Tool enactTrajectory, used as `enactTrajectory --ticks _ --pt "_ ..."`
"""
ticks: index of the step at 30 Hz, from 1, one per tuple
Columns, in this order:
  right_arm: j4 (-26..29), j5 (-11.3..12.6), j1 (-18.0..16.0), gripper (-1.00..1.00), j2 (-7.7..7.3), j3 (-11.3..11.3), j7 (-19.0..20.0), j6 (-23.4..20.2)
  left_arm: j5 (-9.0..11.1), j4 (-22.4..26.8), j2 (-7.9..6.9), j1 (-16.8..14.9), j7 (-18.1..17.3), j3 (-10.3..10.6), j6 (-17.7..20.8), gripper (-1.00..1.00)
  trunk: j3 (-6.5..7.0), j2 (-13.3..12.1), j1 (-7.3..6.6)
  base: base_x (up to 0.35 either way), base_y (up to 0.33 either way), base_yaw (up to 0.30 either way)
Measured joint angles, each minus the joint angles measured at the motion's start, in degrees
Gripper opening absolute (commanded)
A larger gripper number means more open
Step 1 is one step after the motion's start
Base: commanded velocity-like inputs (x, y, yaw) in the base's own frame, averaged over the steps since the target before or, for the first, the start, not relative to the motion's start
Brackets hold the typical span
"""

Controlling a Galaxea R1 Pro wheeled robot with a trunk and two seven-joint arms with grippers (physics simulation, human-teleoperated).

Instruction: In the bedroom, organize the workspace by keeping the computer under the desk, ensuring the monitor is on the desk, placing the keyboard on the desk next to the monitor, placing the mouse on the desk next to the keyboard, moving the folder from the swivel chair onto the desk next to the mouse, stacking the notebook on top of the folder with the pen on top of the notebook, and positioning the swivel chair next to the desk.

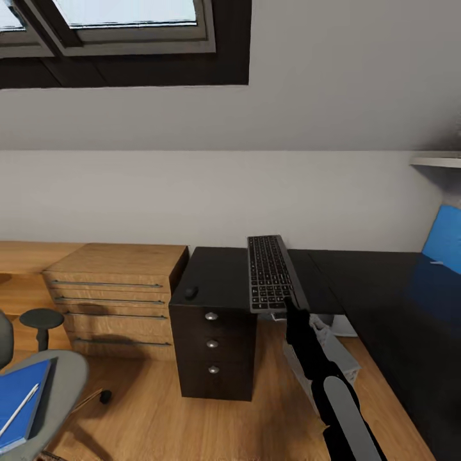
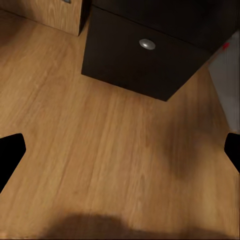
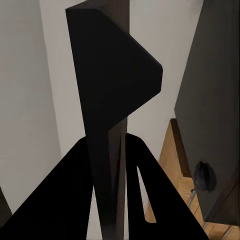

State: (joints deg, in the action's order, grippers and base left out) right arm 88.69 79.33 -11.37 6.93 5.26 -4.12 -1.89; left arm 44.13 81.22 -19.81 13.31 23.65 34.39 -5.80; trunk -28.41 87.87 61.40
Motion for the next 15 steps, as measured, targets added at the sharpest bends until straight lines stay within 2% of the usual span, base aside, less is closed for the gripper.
enactTrajectory --ticks 2,3,6,9,15 --pt "0.0 0.49 -0.02 -1.0 0.0 -0.17 -0.04 -0.08 0.0 0.01 0.0 0.0 0.0 -0.01 0.0 1.0 0.36 -0.8 -0.44 -0.298 -0.212 0.0" --pt "-0.01 2.45 0.0 -1.0 -0.51 -0.3 -0.34 -0.14 0.0 0.01 -0.02 0.0 0.0 -0.02 0.0 1.0 0.54 -1.2 -0.66 -0.298 -0.212 0.0" --pt "0.0 5.3 -0.01 -1.0 -1.45 -0.3 -1.32 -0.16 0.0 0.01 -0.02 0.0 0.0 -0.02 0.0 1.0 1.08 -2.41 -1.32 -0.298 -0.212 0.0" --pt "0.05 7.04 0.0 -1.0 -1.7 -0.23 -1.93 -0.13 0.02 0.01 -0.05 0.0 0.0 -0.05 0.0 1.0 1.62 -3.61 -1.98 -0.298 -0.208 0.0" --pt "0.08 7.35 -0.01 -1.0 -1.7 -0.28 -4.09 -0.14 0.08 0.01 -0.08 0.0 0.01 -0.18 -0.08 1.0 2.69 -6.02 -3.29 -0.305 -0.172 0.0"
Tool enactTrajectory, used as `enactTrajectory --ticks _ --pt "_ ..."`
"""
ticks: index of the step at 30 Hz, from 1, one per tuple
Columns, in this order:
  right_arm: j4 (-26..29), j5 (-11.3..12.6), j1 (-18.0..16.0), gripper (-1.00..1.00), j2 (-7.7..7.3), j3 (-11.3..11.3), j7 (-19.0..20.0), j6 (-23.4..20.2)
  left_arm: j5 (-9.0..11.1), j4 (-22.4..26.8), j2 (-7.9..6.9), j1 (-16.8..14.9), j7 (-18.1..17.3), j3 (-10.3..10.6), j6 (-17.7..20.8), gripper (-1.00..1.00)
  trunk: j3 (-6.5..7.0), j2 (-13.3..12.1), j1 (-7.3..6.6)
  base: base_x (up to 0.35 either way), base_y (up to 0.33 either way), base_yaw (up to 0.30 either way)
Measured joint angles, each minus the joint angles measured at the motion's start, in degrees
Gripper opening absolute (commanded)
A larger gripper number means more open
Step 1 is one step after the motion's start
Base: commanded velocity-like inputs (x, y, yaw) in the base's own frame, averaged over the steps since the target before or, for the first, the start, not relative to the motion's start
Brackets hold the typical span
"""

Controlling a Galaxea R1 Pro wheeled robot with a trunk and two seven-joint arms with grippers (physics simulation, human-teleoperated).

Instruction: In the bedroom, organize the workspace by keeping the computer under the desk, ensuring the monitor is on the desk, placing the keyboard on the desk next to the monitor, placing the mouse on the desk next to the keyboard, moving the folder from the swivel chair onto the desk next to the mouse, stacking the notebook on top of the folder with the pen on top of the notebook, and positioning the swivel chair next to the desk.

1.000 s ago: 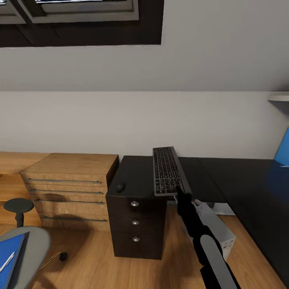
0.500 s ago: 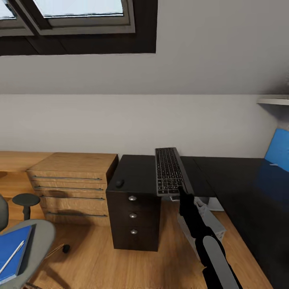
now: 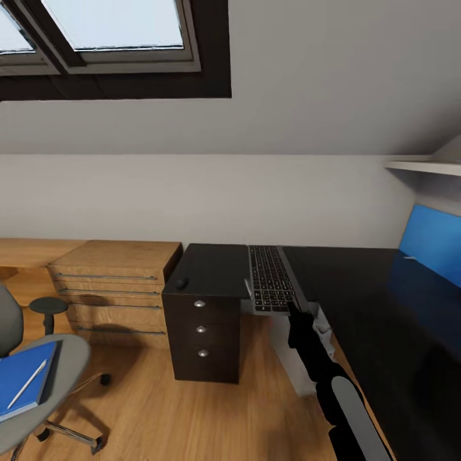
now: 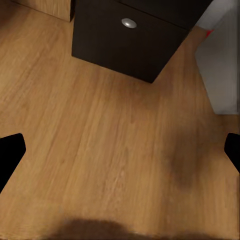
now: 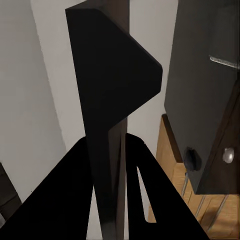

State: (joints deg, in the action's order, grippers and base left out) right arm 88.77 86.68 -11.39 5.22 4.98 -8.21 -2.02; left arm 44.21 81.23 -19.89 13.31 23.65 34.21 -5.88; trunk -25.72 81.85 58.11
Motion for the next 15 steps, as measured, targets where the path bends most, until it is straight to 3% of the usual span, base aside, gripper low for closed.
enactTrajectory --ticks 15 --pt "0.0 0.02 0.0 -1.0 -0.06 -0.01 -0.28 -0.01 0.09 0.01 -0.01 0.0 -0.01 0.01 -0.16 1.0 2.7 -6.02 -3.29 -0.34 -0.025 0.0"
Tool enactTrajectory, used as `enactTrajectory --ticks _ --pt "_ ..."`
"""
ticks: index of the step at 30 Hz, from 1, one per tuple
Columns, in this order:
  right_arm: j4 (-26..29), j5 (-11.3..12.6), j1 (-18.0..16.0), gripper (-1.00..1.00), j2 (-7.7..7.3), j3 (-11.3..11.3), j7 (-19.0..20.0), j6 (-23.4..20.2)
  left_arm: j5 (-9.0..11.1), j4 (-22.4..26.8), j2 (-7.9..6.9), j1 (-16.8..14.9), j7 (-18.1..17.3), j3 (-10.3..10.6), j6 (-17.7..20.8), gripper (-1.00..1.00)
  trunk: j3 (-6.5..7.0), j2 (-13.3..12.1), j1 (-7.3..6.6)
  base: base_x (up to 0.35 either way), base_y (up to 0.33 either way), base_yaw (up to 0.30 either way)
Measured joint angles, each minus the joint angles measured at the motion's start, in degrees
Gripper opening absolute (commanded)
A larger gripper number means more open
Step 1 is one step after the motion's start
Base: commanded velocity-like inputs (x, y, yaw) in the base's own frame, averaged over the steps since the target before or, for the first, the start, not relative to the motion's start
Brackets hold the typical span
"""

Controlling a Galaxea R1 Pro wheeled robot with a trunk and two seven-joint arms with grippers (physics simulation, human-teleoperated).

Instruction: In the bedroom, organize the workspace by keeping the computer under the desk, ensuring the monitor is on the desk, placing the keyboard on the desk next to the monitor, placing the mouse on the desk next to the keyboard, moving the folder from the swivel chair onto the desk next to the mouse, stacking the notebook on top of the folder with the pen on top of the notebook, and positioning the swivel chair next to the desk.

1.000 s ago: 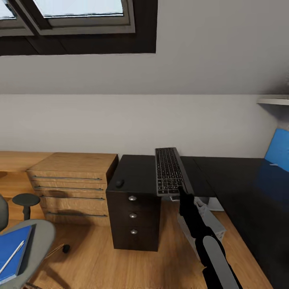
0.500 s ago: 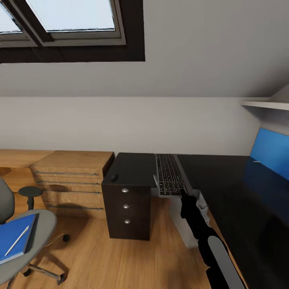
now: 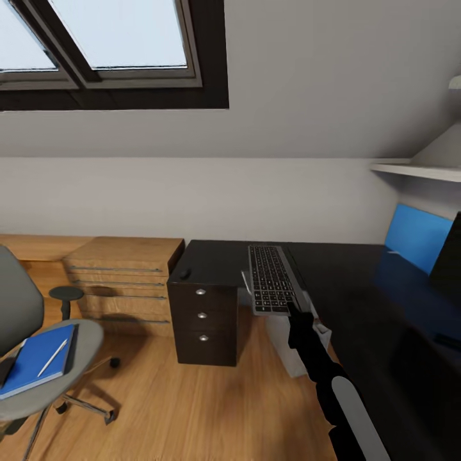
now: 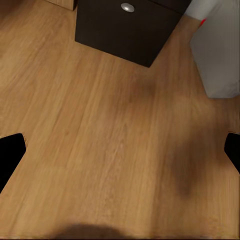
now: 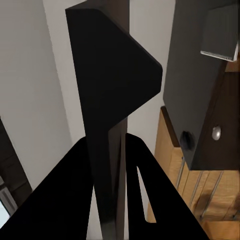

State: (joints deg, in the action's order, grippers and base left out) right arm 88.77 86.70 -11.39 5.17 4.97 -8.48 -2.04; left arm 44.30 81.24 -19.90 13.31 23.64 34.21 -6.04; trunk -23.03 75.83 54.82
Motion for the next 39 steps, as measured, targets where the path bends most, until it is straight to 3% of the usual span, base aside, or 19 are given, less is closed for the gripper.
enactTrajectory --ticks 17,39 --pt "-0.08 -0.08 0.0 -1.0 0.0 -0.02 0.03 0.04 -0.07 -0.02 0.0 0.0 0.11 0.12 0.06 1.0 3.06 -6.82 -3.73 -0.346 -0.011 0.0" --pt "-0.2 -0.12 0.02 -1.0 -0.27 -0.06 0.05 -0.01 -0.09 -0.1 0.05 0.0 0.08 0.24 0.14 1.0 7.01 -15.65 -8.57 -0.338 -0.167 0.0"
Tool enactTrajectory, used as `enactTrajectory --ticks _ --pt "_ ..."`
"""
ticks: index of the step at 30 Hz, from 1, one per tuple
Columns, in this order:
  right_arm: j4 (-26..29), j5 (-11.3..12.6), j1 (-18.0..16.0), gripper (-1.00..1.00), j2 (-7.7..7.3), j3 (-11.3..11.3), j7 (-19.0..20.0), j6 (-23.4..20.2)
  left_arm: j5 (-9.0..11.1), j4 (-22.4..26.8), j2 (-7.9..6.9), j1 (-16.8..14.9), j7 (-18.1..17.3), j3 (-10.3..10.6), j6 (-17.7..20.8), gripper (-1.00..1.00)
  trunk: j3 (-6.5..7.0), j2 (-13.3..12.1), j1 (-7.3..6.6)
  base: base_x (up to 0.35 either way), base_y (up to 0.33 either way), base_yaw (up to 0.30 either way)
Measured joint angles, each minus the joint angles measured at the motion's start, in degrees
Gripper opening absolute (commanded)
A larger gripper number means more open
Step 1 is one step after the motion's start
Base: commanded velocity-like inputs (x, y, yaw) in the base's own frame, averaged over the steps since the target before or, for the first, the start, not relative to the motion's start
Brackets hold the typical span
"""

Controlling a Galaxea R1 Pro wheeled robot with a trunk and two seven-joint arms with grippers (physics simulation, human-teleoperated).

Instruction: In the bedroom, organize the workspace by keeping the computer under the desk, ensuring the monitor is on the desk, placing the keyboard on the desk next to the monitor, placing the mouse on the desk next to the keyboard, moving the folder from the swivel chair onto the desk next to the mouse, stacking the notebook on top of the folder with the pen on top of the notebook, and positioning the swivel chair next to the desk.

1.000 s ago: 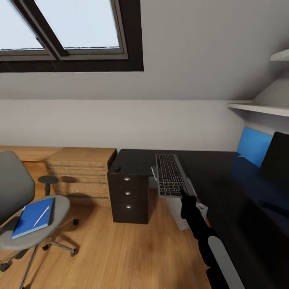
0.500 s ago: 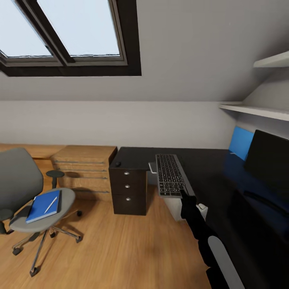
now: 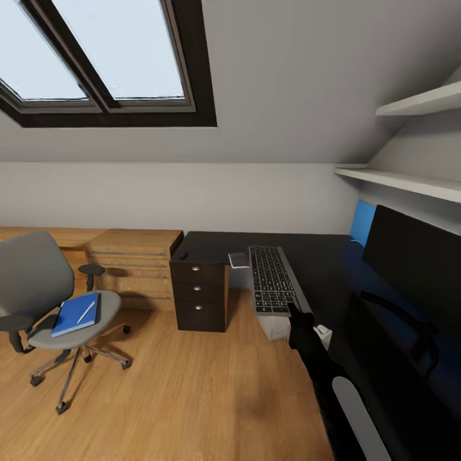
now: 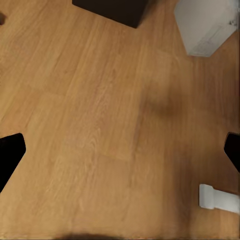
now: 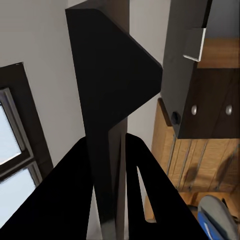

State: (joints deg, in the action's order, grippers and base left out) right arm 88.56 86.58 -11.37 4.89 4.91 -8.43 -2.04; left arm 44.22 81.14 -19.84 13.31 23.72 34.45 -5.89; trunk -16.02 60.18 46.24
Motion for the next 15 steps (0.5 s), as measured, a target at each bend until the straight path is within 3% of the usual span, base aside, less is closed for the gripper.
enactTrajectory --ticks 5,7,11,15 --pt "-0.05 0.02 0.01 -1.0 -0.63 -0.01 0.0 -0.02 0.0 -0.01 0.03 0.0 1.1 -0.1 0.01 1.0 0.9 -2.01 -1.1 -0.282 -0.248 0.0" --pt "-0.05 0.02 -0.01 -1.0 -0.7 -0.02 0.0 -0.02 0.0 -0.01 0.04 0.0 3.49 0.11 0.02 1.0 1.26 -2.81 -1.54 -0.268 -0.257 0.0" --pt "0.03 0.05 -0.01 -1.0 -0.6 0.01 -0.01 0.28 0.0 0.07 0.05 0.0 12.09 0.72 0.2 1.0 1.98 -4.41 -2.42 -0.251 -0.272 0.0" --pt "0.01 0.06 -0.01 -1.0 -0.73 0.09 -0.02 0.25 0.0 0.08 0.05 0.0 13.05 0.74 0.24 1.0 2.52 -5.64 -3.09 -0.232 -0.274 0.0"
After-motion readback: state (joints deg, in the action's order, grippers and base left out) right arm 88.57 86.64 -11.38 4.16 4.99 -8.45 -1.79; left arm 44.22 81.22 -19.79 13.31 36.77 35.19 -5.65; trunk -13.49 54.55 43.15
